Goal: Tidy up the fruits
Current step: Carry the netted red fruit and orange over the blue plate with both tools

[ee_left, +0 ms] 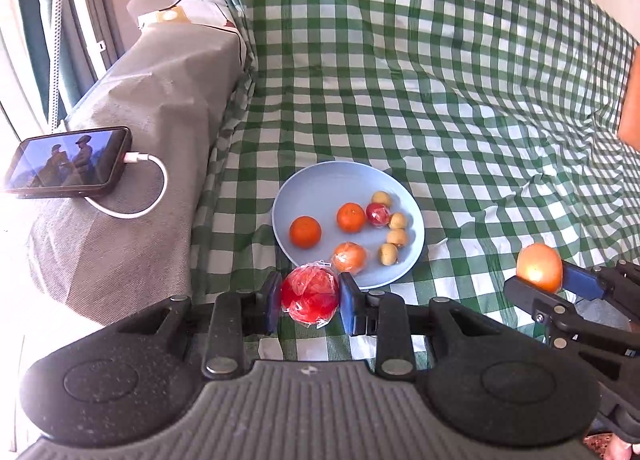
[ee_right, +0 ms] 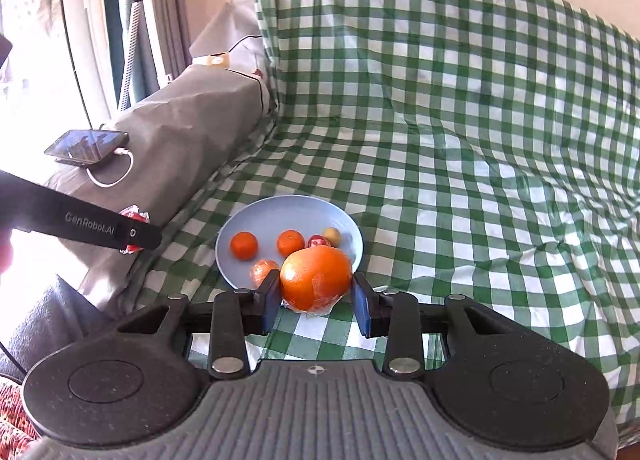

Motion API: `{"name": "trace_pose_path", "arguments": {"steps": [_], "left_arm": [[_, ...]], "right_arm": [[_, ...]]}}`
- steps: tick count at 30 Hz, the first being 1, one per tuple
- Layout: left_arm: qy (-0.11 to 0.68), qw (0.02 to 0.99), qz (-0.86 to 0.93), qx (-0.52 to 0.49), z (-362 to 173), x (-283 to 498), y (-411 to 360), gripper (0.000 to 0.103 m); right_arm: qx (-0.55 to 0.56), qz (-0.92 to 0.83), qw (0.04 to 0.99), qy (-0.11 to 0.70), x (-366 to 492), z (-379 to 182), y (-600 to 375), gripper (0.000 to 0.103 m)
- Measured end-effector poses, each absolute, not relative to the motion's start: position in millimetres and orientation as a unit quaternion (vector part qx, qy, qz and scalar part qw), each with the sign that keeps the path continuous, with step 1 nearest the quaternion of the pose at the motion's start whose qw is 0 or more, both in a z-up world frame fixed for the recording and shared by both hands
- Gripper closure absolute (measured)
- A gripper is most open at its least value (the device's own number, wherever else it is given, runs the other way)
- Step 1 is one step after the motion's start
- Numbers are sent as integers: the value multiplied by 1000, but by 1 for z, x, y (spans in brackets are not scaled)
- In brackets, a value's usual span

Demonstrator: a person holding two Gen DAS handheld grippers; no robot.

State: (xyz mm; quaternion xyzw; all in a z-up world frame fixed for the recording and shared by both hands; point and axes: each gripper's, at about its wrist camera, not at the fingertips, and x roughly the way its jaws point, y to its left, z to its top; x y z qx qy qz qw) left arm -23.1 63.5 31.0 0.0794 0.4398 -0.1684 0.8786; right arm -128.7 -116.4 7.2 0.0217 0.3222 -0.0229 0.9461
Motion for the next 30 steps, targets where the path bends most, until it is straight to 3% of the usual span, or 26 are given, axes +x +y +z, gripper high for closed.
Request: {"name": "trace_pose_path", "arguments": {"steps": [30], "left_arm": [[447, 879, -155, 60, 25, 3, 65, 70]], "right_arm": [[10, -21, 940, 340, -114, -2, -117, 64]]}}
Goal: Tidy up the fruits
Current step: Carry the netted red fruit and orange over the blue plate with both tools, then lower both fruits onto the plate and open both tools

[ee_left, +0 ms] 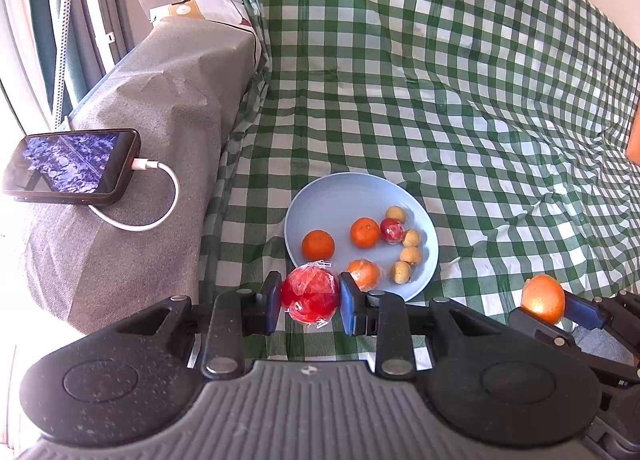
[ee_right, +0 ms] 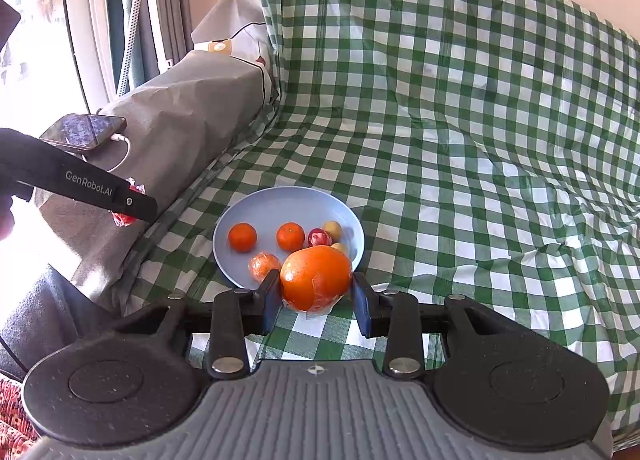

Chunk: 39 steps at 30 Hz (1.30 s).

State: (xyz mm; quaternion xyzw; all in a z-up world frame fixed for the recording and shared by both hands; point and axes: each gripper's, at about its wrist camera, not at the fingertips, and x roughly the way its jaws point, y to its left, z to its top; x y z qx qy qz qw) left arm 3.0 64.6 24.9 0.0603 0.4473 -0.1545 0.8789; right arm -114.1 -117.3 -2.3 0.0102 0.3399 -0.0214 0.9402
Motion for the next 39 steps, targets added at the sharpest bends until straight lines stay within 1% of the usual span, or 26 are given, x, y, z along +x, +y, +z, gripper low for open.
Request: {"name": "trace_pose_path", "arguments": {"steps": [15, 39], "left_arm": [[476, 863, -140, 97, 1, 51, 34, 70], [522, 831, -133, 138, -77, 132, -8, 70]], "right_arm": [[11, -14, 933, 358, -64, -24, -123, 64], [12, -1, 904, 427, 33, -90, -125, 64]]}}
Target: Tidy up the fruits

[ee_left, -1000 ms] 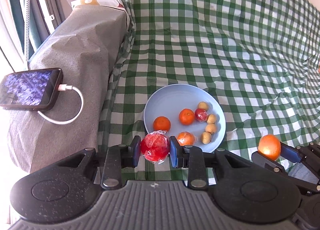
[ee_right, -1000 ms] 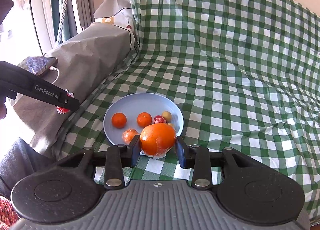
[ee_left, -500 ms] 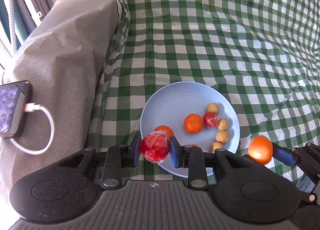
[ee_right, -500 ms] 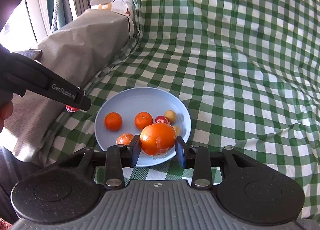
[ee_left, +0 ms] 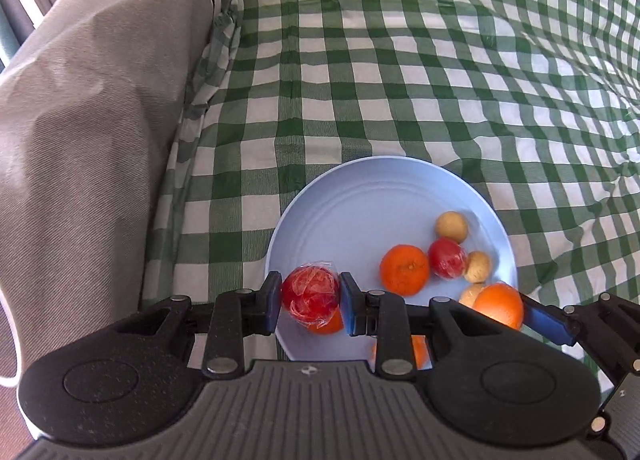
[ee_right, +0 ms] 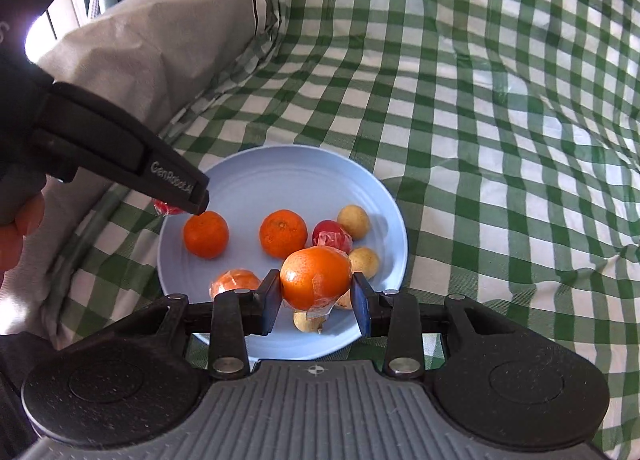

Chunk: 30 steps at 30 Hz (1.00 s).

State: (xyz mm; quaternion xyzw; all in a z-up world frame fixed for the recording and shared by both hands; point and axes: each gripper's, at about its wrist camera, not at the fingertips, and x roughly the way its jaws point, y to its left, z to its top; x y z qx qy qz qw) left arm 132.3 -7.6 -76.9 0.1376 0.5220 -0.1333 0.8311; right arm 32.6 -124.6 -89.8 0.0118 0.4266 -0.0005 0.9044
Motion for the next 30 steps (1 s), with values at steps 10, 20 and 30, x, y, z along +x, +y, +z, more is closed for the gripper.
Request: {"name": "trace_pose_path", "arguments": {"steps": [10, 20, 30], "left_arm": [[500, 845, -129, 139, -61, 130, -3, 0], [518, 840, -95, 132, -38, 67, 32, 0], [490, 857, -81, 134, -12, 12, 53, 0]], "right_arm": [[-20, -5, 909, 416, 44, -83, -125, 16], [-2, -13, 914, 406, -33, -50, -120, 8], [-3, -33, 932, 361, -78, -30, -105, 4]]}}
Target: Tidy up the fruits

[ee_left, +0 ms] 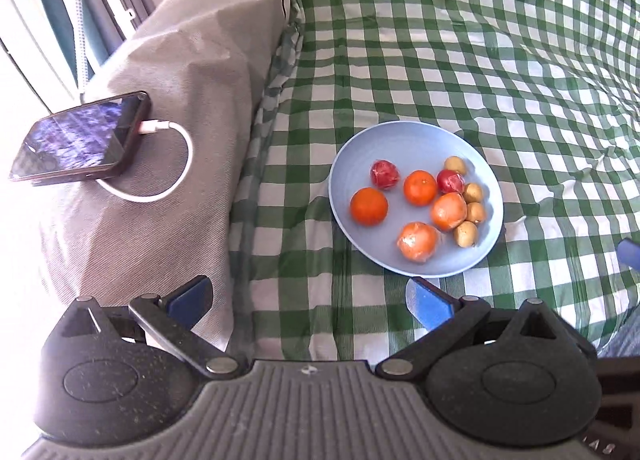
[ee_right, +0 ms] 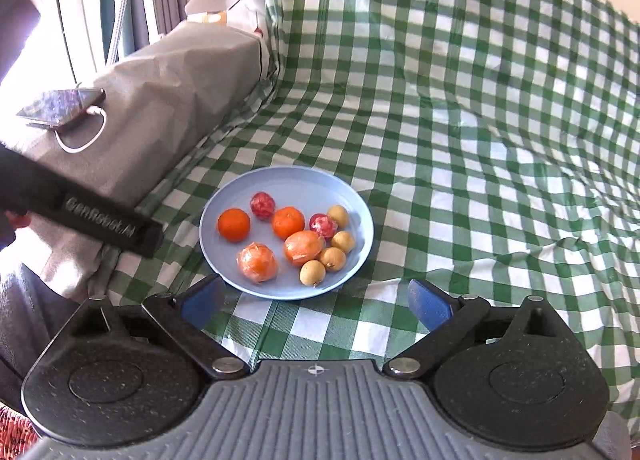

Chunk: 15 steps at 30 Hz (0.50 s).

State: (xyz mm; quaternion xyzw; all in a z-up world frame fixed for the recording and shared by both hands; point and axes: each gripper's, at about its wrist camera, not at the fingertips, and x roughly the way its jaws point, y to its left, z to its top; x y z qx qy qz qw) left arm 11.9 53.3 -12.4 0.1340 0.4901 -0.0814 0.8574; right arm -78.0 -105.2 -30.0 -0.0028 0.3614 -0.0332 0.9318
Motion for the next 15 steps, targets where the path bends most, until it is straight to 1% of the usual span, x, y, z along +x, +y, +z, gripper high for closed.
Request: {"name": "trace_pose_path", "arguments": {"steps": [7, 15], "left_arm": [[473, 865, -89, 141, -1, -6, 51, 0], [468, 867, -90, 147, 1, -13, 48, 0]], "right_arm": [[-8, -41, 938, 344, -95, -21, -102, 1], [-11, -48, 941, 335, -103, -15, -102, 1]]}}
